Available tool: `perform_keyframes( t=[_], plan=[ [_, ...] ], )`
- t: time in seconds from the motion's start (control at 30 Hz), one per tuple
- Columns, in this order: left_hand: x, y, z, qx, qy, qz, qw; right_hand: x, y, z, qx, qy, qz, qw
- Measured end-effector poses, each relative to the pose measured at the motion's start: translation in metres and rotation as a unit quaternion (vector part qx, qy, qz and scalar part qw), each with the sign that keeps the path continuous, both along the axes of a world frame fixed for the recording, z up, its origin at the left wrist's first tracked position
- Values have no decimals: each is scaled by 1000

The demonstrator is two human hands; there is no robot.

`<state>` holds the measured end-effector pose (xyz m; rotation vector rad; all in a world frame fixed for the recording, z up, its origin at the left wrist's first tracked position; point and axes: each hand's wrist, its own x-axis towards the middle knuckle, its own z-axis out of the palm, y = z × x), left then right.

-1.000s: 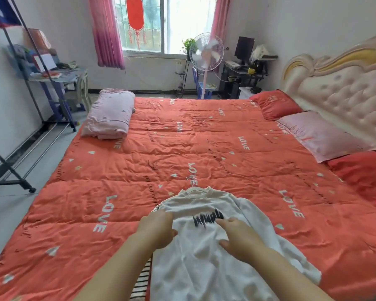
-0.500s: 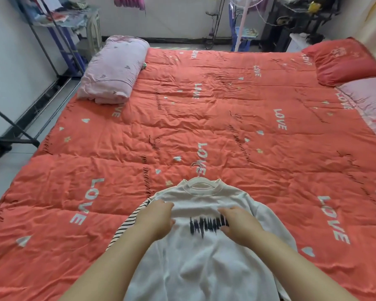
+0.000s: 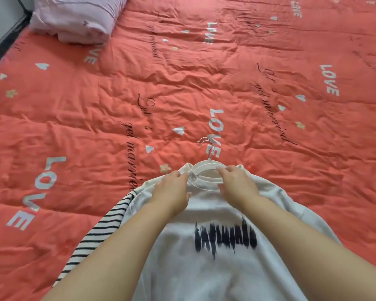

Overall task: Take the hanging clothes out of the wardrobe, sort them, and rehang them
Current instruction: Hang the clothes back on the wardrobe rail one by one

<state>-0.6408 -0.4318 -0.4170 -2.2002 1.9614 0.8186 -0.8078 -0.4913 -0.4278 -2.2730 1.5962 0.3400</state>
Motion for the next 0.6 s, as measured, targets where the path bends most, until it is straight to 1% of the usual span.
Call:
perform_keyframes(
  t=[0.07, 0.2, 0.33, 0.4, 0.5, 0.6],
  plan=[
    [0, -8, -20, -20, 6, 9, 1000, 9, -15, -19, -23, 17, -4, 1000],
    [-2, -13, -46, -68, 13, 13, 998, 15, -32, -48, -36, 54, -11, 998],
    [-2, -11, -52, -103, 27, 26, 994, 9, -35, -51, -86, 56, 12, 995],
    [-2, -9, -48, -121, 34, 34, 991, 4, -32, -45, -101, 10, 6, 995],
    [-4, -4, -26, -156, 42, 49, 986, 0, -20, -19, -136, -117, -35, 983],
    [-10, 5, 9, -180, 52, 63, 980, -5, 0, 21, -234, -196, 24, 952]
  ],
)
